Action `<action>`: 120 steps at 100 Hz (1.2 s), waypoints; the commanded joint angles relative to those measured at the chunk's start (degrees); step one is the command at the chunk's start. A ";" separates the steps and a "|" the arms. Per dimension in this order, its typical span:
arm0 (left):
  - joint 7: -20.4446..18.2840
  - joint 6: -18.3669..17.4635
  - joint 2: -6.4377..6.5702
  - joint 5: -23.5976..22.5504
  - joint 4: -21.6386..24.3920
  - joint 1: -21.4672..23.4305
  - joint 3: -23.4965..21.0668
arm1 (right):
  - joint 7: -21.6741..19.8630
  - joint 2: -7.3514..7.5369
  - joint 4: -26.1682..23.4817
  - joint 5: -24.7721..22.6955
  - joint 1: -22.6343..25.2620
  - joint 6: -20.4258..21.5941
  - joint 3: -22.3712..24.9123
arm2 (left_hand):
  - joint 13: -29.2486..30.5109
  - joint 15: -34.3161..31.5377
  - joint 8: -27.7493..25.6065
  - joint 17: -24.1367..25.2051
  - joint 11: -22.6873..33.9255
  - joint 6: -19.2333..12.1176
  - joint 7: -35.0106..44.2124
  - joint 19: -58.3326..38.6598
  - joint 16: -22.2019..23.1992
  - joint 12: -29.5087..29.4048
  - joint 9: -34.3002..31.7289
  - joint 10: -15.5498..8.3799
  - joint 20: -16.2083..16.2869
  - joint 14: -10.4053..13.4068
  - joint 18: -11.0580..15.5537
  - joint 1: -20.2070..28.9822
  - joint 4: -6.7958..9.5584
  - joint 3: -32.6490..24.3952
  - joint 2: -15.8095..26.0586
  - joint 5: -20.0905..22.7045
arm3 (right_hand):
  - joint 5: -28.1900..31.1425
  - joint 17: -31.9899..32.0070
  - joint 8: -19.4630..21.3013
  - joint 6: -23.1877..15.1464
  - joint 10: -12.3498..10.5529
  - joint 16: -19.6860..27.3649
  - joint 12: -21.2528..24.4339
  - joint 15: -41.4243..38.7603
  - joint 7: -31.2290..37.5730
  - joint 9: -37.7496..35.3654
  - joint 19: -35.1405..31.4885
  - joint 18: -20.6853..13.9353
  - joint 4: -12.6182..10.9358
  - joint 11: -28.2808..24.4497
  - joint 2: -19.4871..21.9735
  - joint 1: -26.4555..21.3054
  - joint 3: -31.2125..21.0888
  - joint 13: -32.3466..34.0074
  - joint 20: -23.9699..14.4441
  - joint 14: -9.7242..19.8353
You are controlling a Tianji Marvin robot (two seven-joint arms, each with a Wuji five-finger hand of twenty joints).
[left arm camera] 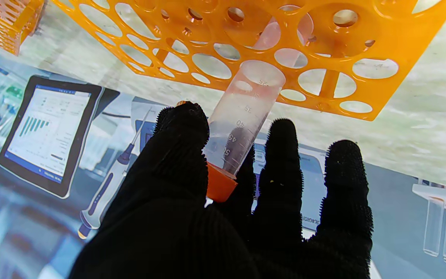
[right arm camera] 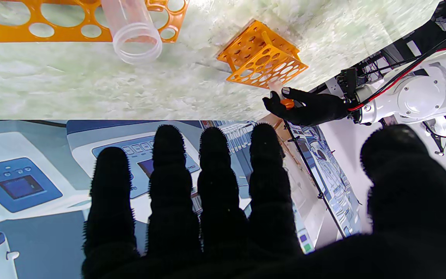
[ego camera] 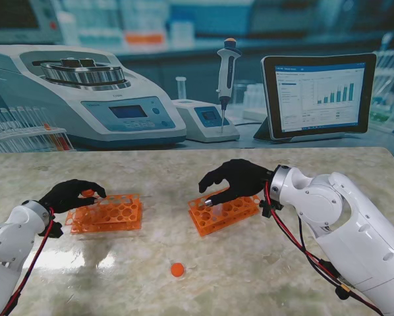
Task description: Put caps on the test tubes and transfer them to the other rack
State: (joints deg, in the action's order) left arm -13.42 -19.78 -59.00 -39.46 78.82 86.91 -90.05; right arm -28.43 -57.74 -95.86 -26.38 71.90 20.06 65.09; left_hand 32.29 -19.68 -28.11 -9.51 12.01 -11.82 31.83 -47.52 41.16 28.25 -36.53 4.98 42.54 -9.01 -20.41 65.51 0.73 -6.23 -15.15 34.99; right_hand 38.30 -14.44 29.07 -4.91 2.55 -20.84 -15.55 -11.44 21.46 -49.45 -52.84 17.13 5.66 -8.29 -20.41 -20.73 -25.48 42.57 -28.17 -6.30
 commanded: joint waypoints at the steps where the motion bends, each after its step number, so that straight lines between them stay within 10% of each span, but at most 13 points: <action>1: 0.27 -0.23 -0.03 -0.44 -0.18 0.13 0.05 | -0.12 0.03 0.03 -0.11 0.49 0.07 0.00 | -3.35 5.10 1.55 3.40 -2.23 -0.34 -2.86 6.20 -5.01 -3.27 2.08 -1.59 -4.37 -1.56 -2.48 -1.02 2.08 0.83 2.22 -0.39 | 1.11 0.86 0.61 -1.13 -1.57 0.27 -0.49 1.17 0.56 -0.62 0.70 1.19 -0.18 -0.11 2.51 1.26 0.29 -0.77 0.38 0.82; 32: 1.63 -1.94 -0.09 -1.27 -0.47 -0.24 0.02 | -0.09 0.06 -0.05 -0.13 0.76 0.36 0.27 | -10.02 14.94 6.89 8.70 -6.80 1.08 -9.64 24.83 -20.98 -12.67 5.03 0.02 -16.32 -4.02 -2.86 -6.13 1.12 2.01 2.42 -0.55 | 1.01 0.91 0.59 -1.20 -1.56 0.26 -0.49 1.15 0.53 -0.62 0.72 1.18 -0.18 -0.10 2.57 1.41 0.29 -0.75 0.36 0.76; 103: 4.19 -5.08 -0.28 -3.41 1.88 0.46 -1.78 | 0.02 0.15 -1.30 -0.37 2.18 1.00 1.68 | -14.35 16.57 11.82 11.34 -8.28 4.51 -13.23 33.38 -24.77 -16.65 8.41 0.25 -19.84 -3.60 -1.25 -8.79 0.60 2.40 4.43 -1.92 | 1.00 0.98 0.58 -1.26 -1.47 0.29 -0.50 1.22 0.51 -0.57 0.81 1.13 -0.20 -0.09 2.72 1.57 0.58 -0.94 0.31 0.80; 120: 4.36 -6.70 -0.38 -2.72 3.29 0.73 -1.86 | 0.40 0.13 -2.22 -0.68 3.50 1.16 2.96 | -15.71 16.98 13.45 12.04 -7.47 6.99 -15.13 38.38 -26.22 -16.83 8.44 -2.99 -22.03 -0.10 0.75 -9.87 0.68 3.28 6.46 -2.55 | 1.05 0.99 0.58 -1.24 -1.41 0.32 -0.51 1.25 0.53 -0.58 0.83 1.16 -0.21 -0.10 2.72 1.50 0.61 -0.99 0.30 0.95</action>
State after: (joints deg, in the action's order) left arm -9.07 -25.53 -59.28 -42.67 80.87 87.56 -91.98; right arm -28.27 -57.69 -97.34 -26.88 74.38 21.15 67.70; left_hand 18.56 -3.68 -15.66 1.30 4.78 -5.47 18.31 -12.96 15.91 12.63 -29.30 4.04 23.06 -11.26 -21.04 56.31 0.95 -4.26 -10.74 33.51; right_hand 38.30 -14.39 29.07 -4.92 2.55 -20.84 -15.55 -11.44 21.46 -49.45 -52.82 17.12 5.66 -8.29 -19.04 -20.74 -25.50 42.57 -28.17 -6.30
